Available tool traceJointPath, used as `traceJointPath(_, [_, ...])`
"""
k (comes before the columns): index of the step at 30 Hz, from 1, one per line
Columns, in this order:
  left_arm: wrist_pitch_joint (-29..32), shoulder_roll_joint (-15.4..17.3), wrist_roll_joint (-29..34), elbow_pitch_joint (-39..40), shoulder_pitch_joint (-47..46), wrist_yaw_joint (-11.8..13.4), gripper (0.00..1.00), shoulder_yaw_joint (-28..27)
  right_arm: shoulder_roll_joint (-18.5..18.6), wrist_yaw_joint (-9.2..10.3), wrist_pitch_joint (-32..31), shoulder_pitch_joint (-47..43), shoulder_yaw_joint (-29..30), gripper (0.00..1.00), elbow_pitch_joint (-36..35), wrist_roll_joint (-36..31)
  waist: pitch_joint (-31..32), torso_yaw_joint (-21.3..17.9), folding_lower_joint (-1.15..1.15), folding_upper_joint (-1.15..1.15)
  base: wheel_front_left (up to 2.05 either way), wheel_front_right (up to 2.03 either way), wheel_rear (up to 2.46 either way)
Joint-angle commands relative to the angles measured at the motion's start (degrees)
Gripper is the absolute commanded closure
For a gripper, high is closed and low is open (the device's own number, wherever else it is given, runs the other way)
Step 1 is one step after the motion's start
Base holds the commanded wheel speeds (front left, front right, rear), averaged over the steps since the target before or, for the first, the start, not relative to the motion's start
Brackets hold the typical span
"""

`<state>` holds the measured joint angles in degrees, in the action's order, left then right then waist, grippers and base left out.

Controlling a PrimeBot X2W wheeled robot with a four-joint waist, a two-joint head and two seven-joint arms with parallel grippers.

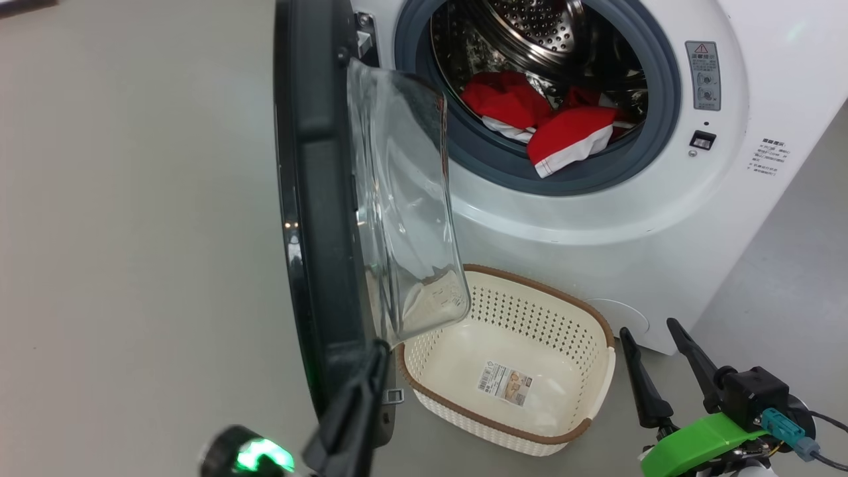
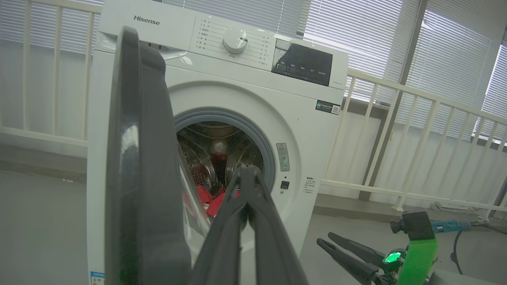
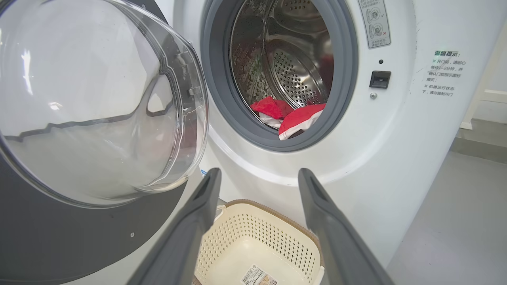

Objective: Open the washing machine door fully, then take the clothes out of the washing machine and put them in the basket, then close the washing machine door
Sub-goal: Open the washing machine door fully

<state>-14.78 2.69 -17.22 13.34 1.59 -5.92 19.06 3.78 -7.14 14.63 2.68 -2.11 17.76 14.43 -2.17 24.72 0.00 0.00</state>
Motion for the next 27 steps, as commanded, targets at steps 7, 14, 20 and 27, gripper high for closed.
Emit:
traceJointPath(7, [-0.2, 0.2, -3.1, -12.0, 0.1, -0.4, 1.00, 3.1, 0.3, -0.35, 0.4, 1.9, -0.9, 0.00, -1.4, -0.4, 0.2, -0.3, 0.00, 0.00, 0.00, 0.00, 0.00])
traceJointPath(14, [-0.2, 0.2, -5.8, -19.3, -2.6, 1.4, 1.00, 2.1, 0.2, -0.35, 0.4, 1.7, -0.8, 0.00, -1.6, -0.3, 0.5, -0.2, 0.00, 0.00, 0.00, 0.00, 0.00])
traceJointPath(20, [-0.2, 0.2, -7.1, -21.7, -3.9, 2.0, 1.00, 0.3, 0.1, -0.35, 0.4, 1.5, -0.9, 0.00, -1.8, 0.0, 1.0, -0.1, 0.00, 0.00, 0.00, 0.00, 0.00])
traceJointPath(27, [-0.2, 0.2, -6.7, -21.7, -3.5, 3.5, 1.00, -2.2, 0.0, -0.35, 0.4, 1.1, -1.2, 0.00, -2.0, 0.2, 1.2, 0.2, 0.00, 0.00, 0.00, 0.00, 0.00])
